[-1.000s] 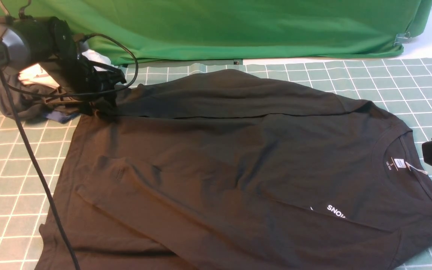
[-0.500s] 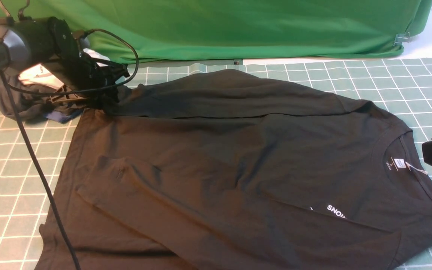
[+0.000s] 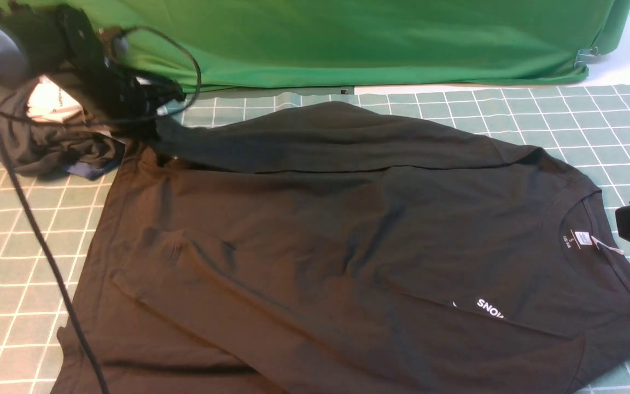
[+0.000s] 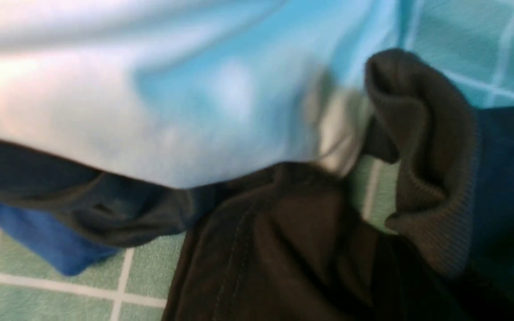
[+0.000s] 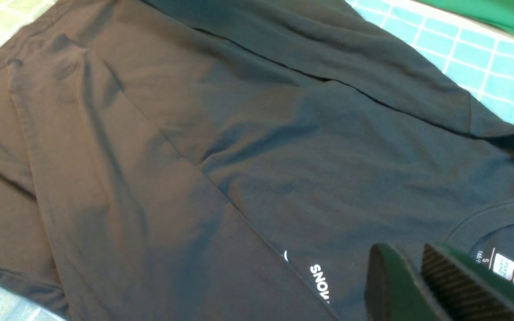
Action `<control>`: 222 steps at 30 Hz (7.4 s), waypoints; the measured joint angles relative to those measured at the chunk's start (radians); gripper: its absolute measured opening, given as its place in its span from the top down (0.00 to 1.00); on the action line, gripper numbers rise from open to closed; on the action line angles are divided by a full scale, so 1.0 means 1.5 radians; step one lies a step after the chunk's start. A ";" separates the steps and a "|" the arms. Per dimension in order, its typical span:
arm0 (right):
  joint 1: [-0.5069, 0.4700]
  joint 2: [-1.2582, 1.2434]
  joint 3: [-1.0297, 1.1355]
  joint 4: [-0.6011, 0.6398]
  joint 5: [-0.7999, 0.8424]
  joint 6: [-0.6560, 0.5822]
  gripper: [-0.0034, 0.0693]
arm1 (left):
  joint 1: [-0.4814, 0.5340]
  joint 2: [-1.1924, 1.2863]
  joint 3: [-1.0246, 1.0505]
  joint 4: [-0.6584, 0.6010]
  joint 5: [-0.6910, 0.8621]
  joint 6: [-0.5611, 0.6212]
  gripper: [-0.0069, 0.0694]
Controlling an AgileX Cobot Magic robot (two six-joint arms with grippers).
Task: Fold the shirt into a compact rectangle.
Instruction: 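Fold the left side of the dark shirt inward over its body with the left gripper, then grasp the near edge of the shirt at its hem and shoulder corners, then fold the black garment in half by bringing its near edge over to the far edge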
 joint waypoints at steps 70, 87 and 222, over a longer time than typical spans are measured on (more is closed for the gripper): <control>0.000 0.080 -0.050 -0.229 0.031 0.174 0.90 | -0.059 -0.406 0.465 0.137 0.237 0.018 0.19; 0.000 0.080 -0.050 -0.224 0.091 0.174 0.96 | -0.059 -0.587 0.745 0.127 0.220 0.026 0.84; -0.271 0.579 -0.192 0.155 0.092 -0.084 0.38 | -0.058 -0.493 0.579 -0.043 0.105 0.104 0.91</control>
